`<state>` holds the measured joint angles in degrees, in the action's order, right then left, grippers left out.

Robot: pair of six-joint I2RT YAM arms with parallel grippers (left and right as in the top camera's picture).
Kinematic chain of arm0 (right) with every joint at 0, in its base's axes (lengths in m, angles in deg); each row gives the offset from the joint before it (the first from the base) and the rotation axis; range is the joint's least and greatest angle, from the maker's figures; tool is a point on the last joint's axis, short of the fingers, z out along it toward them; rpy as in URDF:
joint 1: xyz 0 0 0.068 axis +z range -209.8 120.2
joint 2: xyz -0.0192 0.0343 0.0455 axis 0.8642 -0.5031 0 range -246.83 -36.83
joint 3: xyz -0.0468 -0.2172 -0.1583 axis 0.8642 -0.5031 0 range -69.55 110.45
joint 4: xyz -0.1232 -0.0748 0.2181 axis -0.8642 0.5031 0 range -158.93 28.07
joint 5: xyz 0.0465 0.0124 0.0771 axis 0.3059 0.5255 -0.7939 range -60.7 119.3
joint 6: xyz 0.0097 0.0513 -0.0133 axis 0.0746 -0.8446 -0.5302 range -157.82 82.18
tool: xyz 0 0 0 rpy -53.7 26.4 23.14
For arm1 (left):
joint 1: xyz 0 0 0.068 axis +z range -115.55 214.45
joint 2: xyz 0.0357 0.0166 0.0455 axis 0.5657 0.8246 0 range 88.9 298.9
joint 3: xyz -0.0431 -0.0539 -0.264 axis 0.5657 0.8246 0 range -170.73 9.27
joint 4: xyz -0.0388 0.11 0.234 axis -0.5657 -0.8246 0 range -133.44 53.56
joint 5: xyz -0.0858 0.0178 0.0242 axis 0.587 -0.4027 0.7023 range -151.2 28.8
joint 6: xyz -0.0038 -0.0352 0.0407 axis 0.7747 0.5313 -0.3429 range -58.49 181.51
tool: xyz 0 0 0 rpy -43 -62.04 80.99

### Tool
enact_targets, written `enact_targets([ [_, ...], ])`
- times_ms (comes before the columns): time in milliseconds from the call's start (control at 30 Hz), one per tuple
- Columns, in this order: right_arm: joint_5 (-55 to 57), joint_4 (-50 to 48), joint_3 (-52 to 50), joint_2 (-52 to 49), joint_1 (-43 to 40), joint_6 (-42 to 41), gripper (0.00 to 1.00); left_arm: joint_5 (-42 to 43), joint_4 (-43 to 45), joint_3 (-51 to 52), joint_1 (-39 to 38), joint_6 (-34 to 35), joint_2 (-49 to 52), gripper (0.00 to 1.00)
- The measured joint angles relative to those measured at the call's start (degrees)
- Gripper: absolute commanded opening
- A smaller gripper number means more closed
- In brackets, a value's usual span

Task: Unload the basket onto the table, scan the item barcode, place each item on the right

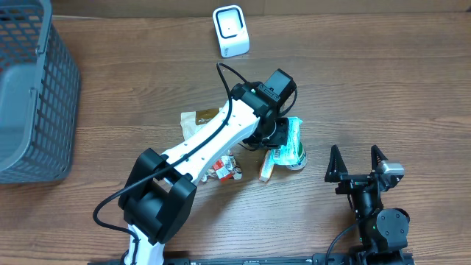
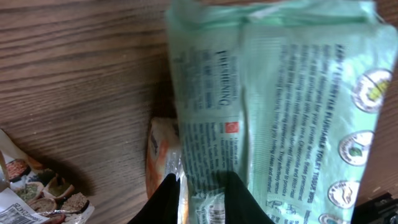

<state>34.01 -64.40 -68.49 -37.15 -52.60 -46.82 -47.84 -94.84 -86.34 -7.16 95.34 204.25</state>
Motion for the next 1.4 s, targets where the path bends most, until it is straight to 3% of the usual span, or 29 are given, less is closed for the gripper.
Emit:
enact_targets([
  [467, 0.02, 0.0, 0.0, 0.0, 0.0, 0.0, 1.0, -0.76, -0.55, 0.0, -0.42, -0.83, 0.0, 0.14],
  [1067, 0.0, 0.02, 0.0, 0.0, 0.0, 0.02, 1.0, 0.2, 2.19, 0.02, -1.88, -3.76, 0.0, 0.19],
  [1333, 0.02, 0.02, 0.0, 0.0, 0.0, 0.0, 1.0, 0.59, 2.45, 0.0, -2.03, -4.09, 0.0, 0.26],
  [1400, 0.02, 0.04, 0.0, 0.0, 0.0, 0.02, 1.0, 0.59, 2.78, 0.0, -2.03, -4.09, 0.0, 0.34],
])
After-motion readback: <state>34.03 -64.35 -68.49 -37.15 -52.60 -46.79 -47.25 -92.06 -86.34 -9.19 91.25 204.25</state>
